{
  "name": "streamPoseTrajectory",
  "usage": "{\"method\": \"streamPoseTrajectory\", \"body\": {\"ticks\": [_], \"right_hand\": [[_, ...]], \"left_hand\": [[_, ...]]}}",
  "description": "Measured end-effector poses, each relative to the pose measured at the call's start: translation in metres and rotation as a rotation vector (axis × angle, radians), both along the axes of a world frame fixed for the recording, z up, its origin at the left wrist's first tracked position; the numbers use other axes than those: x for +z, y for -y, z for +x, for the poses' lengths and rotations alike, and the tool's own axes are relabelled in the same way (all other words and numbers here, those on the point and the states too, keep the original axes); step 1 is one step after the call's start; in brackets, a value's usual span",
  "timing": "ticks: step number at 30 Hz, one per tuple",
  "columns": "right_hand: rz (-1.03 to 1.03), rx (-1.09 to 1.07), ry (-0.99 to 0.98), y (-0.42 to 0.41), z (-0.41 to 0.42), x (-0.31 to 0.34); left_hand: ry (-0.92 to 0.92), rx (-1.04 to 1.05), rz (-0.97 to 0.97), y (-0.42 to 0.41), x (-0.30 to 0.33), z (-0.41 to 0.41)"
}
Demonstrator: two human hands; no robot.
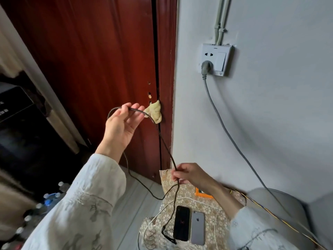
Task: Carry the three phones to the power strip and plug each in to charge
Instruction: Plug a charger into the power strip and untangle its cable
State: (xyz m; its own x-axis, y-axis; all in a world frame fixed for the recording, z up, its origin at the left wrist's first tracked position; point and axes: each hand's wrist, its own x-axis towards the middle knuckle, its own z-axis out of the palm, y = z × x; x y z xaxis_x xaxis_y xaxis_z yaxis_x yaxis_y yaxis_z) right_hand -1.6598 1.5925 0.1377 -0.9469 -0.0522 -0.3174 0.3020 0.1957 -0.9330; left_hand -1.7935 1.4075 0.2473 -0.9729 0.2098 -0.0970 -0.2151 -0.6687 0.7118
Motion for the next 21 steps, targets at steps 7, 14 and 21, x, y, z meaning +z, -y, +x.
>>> {"method": "streamPoseTrajectory", "body": {"ticks": [7,14,21], "right_hand": [[0.028,-0.083,-0.229,-0.009,-0.016,0.047],[0.028,0.042,-0.271,-0.007,-0.029,0.073],[-0.11,0.14,-0.058,-0.002,-0.008,0.035]], "left_hand": [[-0.16,0.092,-1.084,0.009,-0.045,0.021],[-0.885,-0.31,-1.454,-0.006,-0.055,0.049],[-0.669,0.038,-0.991,0.005,-0.034,0.046]]}}
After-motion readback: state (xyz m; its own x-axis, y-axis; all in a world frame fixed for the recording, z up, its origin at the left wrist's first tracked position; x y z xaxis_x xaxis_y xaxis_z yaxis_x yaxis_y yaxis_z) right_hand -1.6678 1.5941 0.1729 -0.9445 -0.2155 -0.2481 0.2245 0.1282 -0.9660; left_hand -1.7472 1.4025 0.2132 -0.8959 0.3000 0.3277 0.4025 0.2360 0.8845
